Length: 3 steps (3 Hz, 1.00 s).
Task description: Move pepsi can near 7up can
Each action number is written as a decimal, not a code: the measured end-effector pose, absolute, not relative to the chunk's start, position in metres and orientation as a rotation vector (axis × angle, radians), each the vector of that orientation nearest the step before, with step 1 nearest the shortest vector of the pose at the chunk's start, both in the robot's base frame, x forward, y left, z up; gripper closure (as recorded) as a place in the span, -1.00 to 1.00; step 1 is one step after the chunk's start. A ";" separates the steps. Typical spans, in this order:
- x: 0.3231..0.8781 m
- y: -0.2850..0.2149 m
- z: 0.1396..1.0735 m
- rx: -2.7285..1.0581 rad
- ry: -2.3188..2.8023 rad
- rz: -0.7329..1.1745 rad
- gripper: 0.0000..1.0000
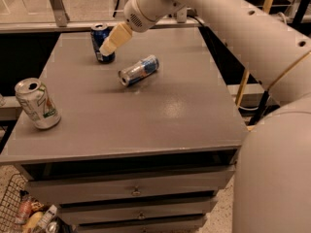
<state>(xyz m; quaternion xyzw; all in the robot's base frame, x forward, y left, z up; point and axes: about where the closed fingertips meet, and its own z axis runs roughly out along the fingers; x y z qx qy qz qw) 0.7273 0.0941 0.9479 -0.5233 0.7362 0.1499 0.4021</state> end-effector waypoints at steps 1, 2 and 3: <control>0.750 0.116 0.936 -1.277 1.883 0.372 -1.00; 0.770 0.131 0.932 -1.253 1.881 0.364 -1.00; 0.786 0.150 0.926 -1.258 1.870 0.377 -1.00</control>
Offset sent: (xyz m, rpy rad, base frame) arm 0.0692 0.0511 -0.0152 0.0361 -0.0271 -0.0877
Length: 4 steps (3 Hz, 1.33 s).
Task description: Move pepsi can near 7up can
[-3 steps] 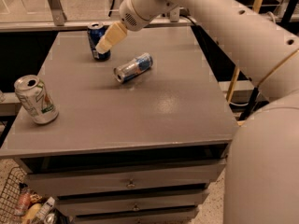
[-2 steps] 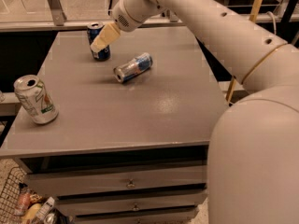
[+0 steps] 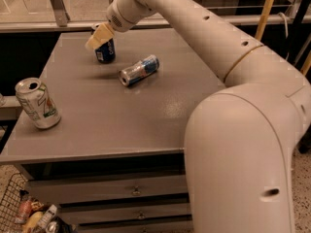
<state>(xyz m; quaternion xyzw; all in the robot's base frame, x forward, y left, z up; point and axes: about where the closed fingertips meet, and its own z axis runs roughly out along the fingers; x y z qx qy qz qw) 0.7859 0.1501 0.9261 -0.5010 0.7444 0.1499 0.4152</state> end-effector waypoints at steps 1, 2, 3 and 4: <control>0.794 0.163 0.917 -1.270 1.874 0.394 -0.65; 0.797 0.171 0.912 -1.281 1.874 0.406 -0.16; 0.785 0.184 0.918 -1.335 1.812 0.468 0.42; 0.753 0.205 0.937 -1.517 1.655 0.580 0.91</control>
Offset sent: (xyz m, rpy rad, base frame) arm 0.0166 0.0248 -0.0140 0.0056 0.0208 0.0299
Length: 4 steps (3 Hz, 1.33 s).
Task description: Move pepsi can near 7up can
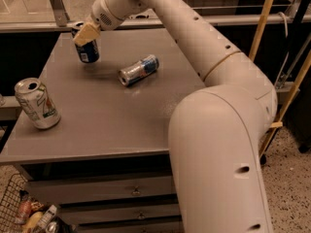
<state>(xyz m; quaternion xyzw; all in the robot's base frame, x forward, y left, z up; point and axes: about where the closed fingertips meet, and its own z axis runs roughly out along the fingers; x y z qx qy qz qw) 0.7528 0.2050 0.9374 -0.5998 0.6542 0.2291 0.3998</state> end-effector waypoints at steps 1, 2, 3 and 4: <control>0.704 0.209 0.941 -1.749 1.528 0.649 1.00; 0.657 0.199 0.934 -1.926 1.447 0.740 1.00; 0.620 0.186 0.932 -2.042 1.362 0.805 1.00; 0.594 0.180 0.931 -2.101 1.297 0.811 1.00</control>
Offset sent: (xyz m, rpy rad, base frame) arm -0.1504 -0.0333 -0.0061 -0.1591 0.0902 0.5834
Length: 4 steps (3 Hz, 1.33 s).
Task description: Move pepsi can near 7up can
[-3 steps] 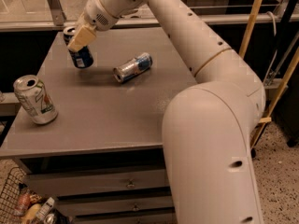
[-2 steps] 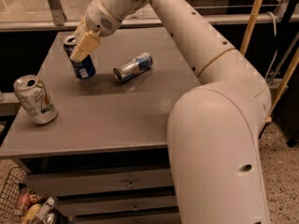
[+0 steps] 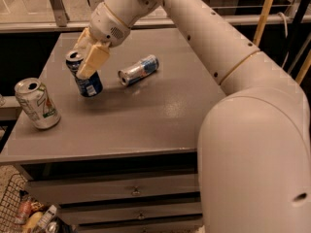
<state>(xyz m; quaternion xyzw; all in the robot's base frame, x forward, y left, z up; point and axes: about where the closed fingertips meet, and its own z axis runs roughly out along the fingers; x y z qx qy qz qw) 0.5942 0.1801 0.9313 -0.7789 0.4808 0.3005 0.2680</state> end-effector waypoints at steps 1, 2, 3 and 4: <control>0.576 0.178 0.928 -2.108 1.273 0.792 1.00; 0.568 0.175 0.923 -2.061 1.301 0.766 1.00; 0.563 0.176 0.920 -2.010 1.318 0.772 1.00; 0.559 0.182 0.917 -1.989 1.322 0.790 1.00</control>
Offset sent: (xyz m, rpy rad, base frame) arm -0.0342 -0.0131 -0.0108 0.0413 -0.0540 -0.1084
